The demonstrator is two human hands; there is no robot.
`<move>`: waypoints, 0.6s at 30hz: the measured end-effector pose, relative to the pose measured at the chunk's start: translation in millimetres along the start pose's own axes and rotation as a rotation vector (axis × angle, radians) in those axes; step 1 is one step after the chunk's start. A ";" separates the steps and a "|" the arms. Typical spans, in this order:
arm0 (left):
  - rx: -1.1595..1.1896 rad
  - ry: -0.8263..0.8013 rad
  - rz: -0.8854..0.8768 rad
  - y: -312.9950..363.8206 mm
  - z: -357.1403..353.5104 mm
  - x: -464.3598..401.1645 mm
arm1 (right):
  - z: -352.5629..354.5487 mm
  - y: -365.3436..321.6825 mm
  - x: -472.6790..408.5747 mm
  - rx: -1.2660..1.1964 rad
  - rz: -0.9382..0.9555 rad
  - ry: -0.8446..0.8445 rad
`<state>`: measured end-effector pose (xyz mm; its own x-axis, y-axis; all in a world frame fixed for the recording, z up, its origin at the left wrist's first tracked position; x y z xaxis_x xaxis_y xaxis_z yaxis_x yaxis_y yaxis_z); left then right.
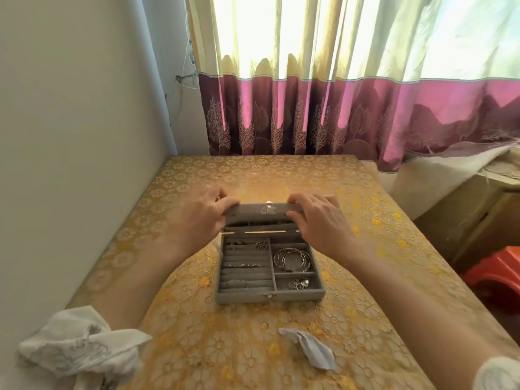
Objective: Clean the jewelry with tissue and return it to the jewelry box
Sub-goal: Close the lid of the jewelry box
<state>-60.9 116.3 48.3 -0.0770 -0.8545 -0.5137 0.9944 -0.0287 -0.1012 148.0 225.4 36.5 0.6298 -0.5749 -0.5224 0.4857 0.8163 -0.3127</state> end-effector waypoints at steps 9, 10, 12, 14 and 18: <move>0.057 -0.118 -0.084 37.1 -29.7 82.1 | -45.5 -6.8 94.2 0.215 0.047 -0.019; 0.054 -0.130 -0.086 39.2 -31.3 86.1 | -49.8 -7.6 99.3 0.216 0.040 -0.012; 0.046 -0.144 -0.098 40.5 -34.0 91.9 | -56.0 -8.8 106.7 0.220 0.029 -0.003; 0.040 -0.156 -0.103 39.9 -37.5 96.0 | -60.1 -8.8 111.5 0.219 0.028 0.006; 0.047 -0.158 -0.078 42.2 -45.7 105.1 | -64.3 -7.8 116.8 0.195 0.027 0.024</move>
<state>-30.3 49.0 -48.9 -0.1458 -0.9194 -0.3652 0.9884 -0.1193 -0.0942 178.9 155.6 -73.0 0.6307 -0.5500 -0.5475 0.5785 0.8034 -0.1406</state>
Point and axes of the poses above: each hand's wrist, its own x-axis away from the middle knuckle, its own z-axis out of the back of the hand, y = z × x, the point moved 1 cm from there along -x, towards the middle knuckle, and after that the axes turned 6 degrees about -x, right-handed, at the moved point
